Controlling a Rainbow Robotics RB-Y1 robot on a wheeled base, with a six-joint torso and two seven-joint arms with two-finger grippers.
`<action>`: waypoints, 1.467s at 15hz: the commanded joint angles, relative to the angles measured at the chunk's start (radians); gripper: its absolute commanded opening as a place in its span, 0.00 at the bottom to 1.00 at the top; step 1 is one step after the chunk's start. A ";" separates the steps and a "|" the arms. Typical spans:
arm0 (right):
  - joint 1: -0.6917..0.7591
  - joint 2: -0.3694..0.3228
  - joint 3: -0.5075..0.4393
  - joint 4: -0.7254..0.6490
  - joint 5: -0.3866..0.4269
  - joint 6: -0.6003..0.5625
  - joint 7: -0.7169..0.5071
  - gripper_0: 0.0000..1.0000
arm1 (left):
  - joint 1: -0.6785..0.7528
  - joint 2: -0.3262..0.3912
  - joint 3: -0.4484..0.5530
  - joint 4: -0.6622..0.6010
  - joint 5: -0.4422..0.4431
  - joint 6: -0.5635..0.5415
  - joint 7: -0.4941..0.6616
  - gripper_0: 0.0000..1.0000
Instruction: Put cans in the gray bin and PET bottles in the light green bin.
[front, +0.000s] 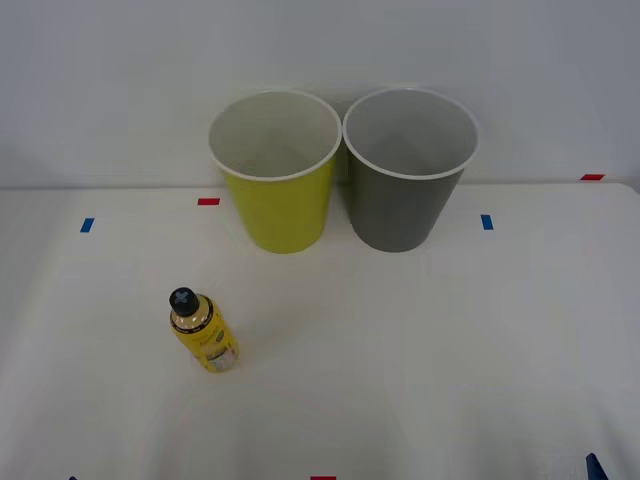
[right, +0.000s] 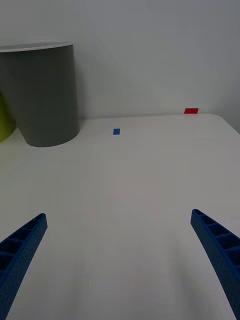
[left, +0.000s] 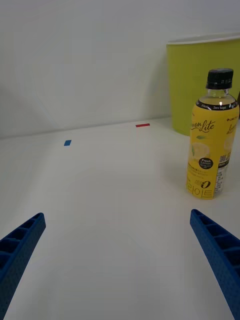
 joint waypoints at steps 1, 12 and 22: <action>0.000 0.000 0.000 0.000 0.000 0.000 0.000 1.00 | 0.000 0.000 0.000 0.000 0.000 0.000 0.000 1.00; 0.000 0.000 0.000 0.000 0.000 0.000 0.000 1.00 | 0.000 0.000 0.000 0.000 0.000 0.000 0.000 1.00; 0.000 0.000 0.000 0.000 0.000 0.000 0.000 1.00 | 0.000 0.000 0.000 0.000 0.000 0.000 0.000 1.00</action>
